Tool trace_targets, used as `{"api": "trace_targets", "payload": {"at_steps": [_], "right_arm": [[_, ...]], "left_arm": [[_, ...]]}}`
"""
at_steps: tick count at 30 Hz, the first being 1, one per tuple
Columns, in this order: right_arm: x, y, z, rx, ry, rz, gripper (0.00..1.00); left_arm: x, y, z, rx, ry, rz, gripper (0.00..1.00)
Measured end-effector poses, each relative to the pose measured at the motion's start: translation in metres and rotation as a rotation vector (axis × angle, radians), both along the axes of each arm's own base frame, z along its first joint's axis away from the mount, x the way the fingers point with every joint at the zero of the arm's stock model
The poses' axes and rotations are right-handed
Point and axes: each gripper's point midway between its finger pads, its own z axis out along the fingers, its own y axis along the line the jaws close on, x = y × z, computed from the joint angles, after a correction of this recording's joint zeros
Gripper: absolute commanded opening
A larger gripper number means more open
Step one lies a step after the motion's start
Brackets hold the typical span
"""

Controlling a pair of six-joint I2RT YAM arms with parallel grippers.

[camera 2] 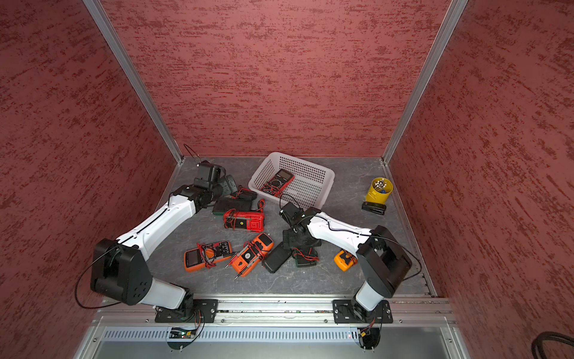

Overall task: Put the multimeter into the basket
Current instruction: Pick up the multimeter from the center of the board.

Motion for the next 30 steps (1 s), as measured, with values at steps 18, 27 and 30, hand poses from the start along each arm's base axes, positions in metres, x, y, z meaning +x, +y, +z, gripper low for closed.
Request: {"api": "trace_targets", "payload": {"at_steps": [18,27,30], "right_arm": [[0.016,-0.015,-0.019,-0.085,-0.034,-0.031,0.99],[0.018,-0.007,-0.010,-0.041,-0.053,0.006,0.99],[0.020,-0.006,-0.002,-0.028,-0.073,0.009,0.99]], "left_arm": [[0.004,0.004,-0.002,-0.069,0.005,-0.017,1.00],[0.002,0.002,-0.004,-0.083,0.012,-0.021,1.00],[0.003,0.004,-0.005,-0.082,0.013,-0.018,1.00]]}}
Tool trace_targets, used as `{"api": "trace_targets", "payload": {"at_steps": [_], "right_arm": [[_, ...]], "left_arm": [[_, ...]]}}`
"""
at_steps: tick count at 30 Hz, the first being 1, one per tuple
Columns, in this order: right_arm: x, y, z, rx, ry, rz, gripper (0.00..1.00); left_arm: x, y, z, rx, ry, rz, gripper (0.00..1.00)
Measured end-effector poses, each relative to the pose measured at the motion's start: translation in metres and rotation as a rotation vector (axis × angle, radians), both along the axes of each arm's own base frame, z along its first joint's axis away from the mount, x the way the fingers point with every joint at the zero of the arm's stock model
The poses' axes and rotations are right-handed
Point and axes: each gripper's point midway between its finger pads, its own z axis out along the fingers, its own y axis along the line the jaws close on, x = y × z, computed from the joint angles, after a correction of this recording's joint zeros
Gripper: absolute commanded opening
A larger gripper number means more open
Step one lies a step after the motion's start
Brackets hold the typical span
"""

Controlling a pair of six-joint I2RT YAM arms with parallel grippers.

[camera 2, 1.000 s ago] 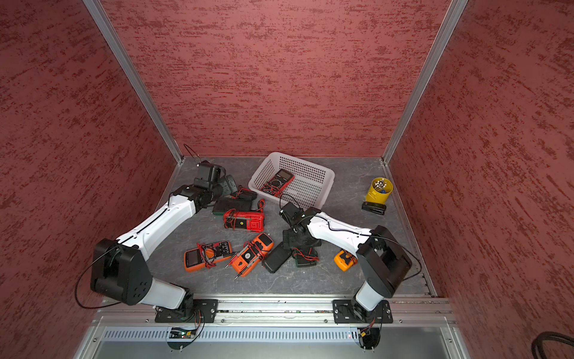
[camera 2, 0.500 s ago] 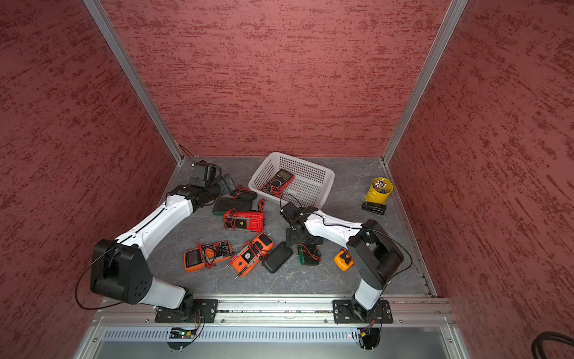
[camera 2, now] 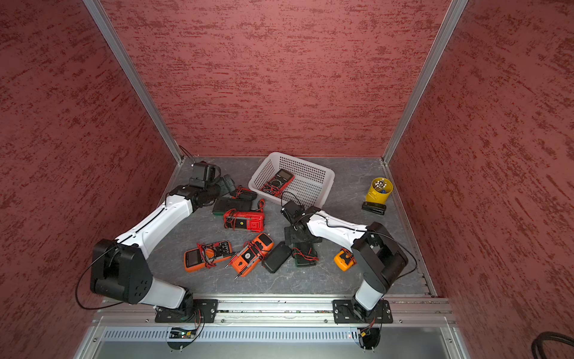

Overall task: Put the multimeter into the basket
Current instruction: Pick up the multimeter from the center of the board.

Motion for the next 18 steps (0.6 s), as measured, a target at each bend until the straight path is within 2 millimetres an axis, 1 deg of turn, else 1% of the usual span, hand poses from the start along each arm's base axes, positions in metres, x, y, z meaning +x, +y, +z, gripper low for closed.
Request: {"api": "trace_targets", "payload": {"at_steps": [5,8,14,15,18], "right_arm": [[0.001,0.001,0.000,0.002,-0.004,-0.002,0.99],[0.002,0.001,-0.004,0.004,-0.005,-0.009,0.99],[-0.005,-0.008,-0.026,-0.023,0.026,-0.023,0.98],[-0.007,-0.010,-0.030,-0.029,0.034,-0.026,0.97],[-0.009,-0.011,-0.036,-0.031,0.036,-0.029,0.87]], "left_arm": [[0.000,0.000,0.000,0.000,0.000,0.001,1.00],[0.000,0.001,0.000,0.000,0.000,0.003,1.00],[0.000,0.002,0.000,0.000,0.000,0.005,1.00],[0.000,0.002,0.000,0.000,0.001,0.005,1.00],[0.001,0.002,-0.001,0.000,0.002,0.005,1.00]]}}
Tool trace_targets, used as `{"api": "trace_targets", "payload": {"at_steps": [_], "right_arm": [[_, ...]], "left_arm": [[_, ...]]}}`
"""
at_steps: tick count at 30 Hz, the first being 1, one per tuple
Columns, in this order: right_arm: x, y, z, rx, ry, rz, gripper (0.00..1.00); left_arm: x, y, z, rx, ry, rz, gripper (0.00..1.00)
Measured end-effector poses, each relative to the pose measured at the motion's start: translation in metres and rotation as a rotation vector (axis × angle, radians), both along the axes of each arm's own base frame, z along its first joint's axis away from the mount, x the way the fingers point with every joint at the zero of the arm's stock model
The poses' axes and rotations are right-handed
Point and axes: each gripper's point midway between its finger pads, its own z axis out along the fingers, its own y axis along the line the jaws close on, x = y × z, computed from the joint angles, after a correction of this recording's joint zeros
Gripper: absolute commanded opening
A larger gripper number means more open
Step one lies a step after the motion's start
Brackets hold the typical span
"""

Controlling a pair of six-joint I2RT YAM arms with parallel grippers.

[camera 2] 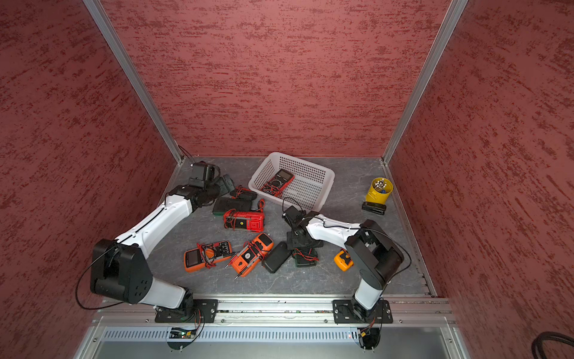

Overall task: Put the multimeter into the basket
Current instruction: Pick up the multimeter from the center of the board.

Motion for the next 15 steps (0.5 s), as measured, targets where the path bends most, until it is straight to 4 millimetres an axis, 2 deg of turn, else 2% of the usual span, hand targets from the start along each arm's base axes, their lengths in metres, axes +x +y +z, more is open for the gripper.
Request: {"api": "trace_targets", "payload": {"at_steps": [2,9,12,15], "right_arm": [[0.000,0.000,0.000,-0.001,-0.003,-0.001,0.81],[0.002,0.000,0.002,0.002,-0.019,0.017,0.49],[0.004,0.001,0.013,0.016,-0.047,0.045,0.42],[0.006,0.007,0.035,0.051,-0.107,0.098,0.37]], "left_arm": [[0.000,0.000,-0.001,0.000,0.001,0.000,1.00],[0.001,0.000,-0.003,0.002,0.007,0.001,1.00],[0.001,0.000,-0.003,0.003,0.006,0.002,1.00],[0.001,0.001,-0.003,0.005,0.006,0.005,1.00]]}}
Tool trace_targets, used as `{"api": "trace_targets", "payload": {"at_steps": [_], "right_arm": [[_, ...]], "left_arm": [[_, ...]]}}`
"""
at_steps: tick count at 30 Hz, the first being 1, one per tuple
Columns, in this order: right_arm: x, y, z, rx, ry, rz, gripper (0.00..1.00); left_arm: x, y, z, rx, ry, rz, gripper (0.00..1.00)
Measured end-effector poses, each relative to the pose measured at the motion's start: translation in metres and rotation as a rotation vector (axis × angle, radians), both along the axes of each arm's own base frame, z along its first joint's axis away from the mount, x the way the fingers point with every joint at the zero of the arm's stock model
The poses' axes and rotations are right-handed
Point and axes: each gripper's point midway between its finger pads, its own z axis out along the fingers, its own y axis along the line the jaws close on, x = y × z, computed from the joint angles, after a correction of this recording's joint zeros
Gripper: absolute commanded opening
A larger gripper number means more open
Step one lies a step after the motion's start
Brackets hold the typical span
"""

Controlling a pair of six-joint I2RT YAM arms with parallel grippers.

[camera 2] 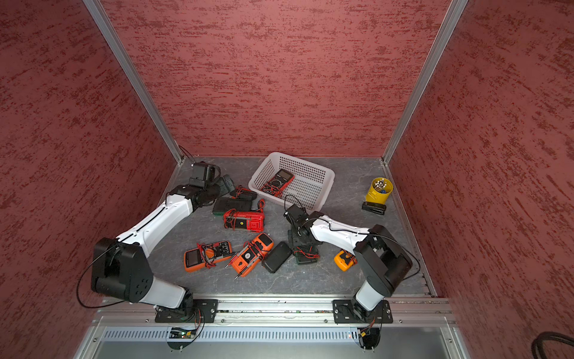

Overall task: Put the multimeter into the basket
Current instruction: Pick up the multimeter from the center of the board, then place the multimeter in the basket.

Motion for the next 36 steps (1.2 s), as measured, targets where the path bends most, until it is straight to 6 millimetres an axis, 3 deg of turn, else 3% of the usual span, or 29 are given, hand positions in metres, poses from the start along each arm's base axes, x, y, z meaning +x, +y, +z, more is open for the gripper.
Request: {"api": "trace_targets", "payload": {"at_steps": [6,13,17,20,22,27,32,36], "right_arm": [[-0.005,0.015,0.046,0.075,-0.108,0.135,0.21],[-0.003,0.042,0.102,0.187,-0.206,0.249,0.19],[0.019,0.059,0.151,0.246,-0.303,0.228,0.16],[0.047,0.072,0.186,0.268,-0.371,0.164,0.16],[0.068,0.079,0.199,0.273,-0.393,0.103,0.17],[0.132,0.075,0.199,0.254,-0.395,-0.092,0.22],[0.190,0.045,0.173,0.198,-0.384,-0.303,0.24],[0.220,0.023,0.149,0.180,-0.364,-0.430,0.25]], "left_arm": [[0.002,0.006,0.001,0.009,-0.009,0.019,1.00],[0.005,0.008,0.004,0.011,-0.023,0.028,1.00],[0.006,0.010,0.005,0.011,-0.027,0.032,1.00],[0.007,0.010,0.009,0.012,-0.035,0.030,1.00],[0.010,0.010,0.014,0.014,-0.047,0.026,1.00],[0.017,0.009,0.028,0.022,-0.083,0.002,1.00],[0.022,0.008,0.029,0.030,-0.092,-0.031,1.00],[0.025,0.006,0.024,0.025,-0.084,-0.058,1.00]]}}
